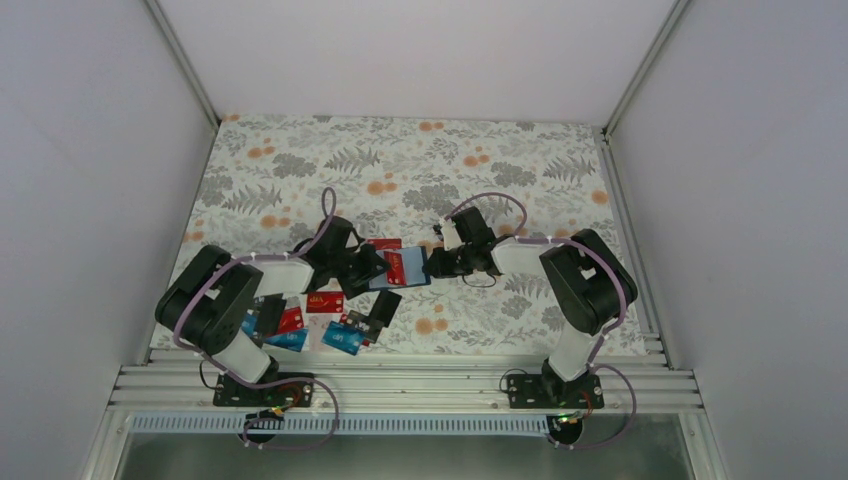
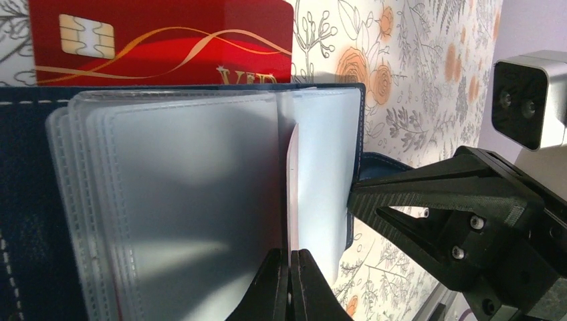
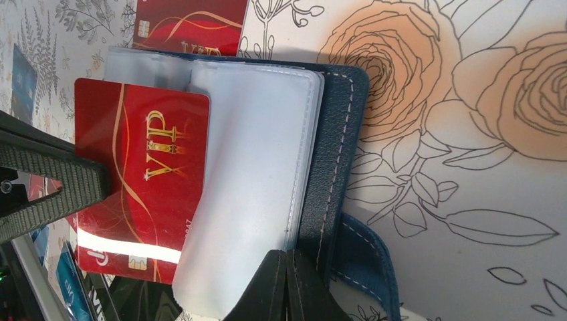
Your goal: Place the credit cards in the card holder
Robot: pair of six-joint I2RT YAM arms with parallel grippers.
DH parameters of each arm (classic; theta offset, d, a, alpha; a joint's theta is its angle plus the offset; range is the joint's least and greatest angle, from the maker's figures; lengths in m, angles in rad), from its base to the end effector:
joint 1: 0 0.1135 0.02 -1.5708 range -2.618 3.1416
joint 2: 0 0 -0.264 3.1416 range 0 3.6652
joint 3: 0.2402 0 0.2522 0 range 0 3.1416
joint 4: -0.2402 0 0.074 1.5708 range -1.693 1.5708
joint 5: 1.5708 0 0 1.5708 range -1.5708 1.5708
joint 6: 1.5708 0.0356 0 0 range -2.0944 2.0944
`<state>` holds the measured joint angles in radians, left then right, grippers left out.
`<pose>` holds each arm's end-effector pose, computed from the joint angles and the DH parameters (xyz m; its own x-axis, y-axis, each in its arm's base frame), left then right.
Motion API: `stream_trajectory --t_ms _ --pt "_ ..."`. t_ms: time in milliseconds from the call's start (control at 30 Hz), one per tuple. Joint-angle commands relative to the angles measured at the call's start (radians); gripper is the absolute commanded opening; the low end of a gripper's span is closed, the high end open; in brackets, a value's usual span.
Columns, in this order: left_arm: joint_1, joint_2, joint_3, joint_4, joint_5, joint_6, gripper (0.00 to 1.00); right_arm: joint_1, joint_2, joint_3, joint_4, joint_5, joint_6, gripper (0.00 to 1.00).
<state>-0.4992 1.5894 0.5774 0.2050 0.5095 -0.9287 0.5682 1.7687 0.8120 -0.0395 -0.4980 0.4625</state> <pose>0.2361 -0.1485 0.1257 -0.9516 -0.2774 -0.1321 -0.0801 0.6392 -0.7649 0.2600 0.1862 0.1183 -0.9418 -0.1362 -0.3075 -0.3032 0.7392 0.6013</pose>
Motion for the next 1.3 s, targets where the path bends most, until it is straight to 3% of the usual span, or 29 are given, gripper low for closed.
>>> stream_trajectory --t_ms 0,900,1267 --pt "0.011 -0.006 -0.020 0.006 -0.041 -0.033 0.02 0.004 0.035 -0.034 -0.035 0.020 -0.016 0.04" --pt "0.018 0.025 -0.062 0.165 0.026 -0.208 0.02 0.005 0.047 -0.034 -0.047 0.016 -0.035 0.04" --pt "0.018 0.091 -0.013 0.134 0.043 -0.107 0.02 0.004 0.057 -0.030 -0.049 0.010 -0.043 0.04"
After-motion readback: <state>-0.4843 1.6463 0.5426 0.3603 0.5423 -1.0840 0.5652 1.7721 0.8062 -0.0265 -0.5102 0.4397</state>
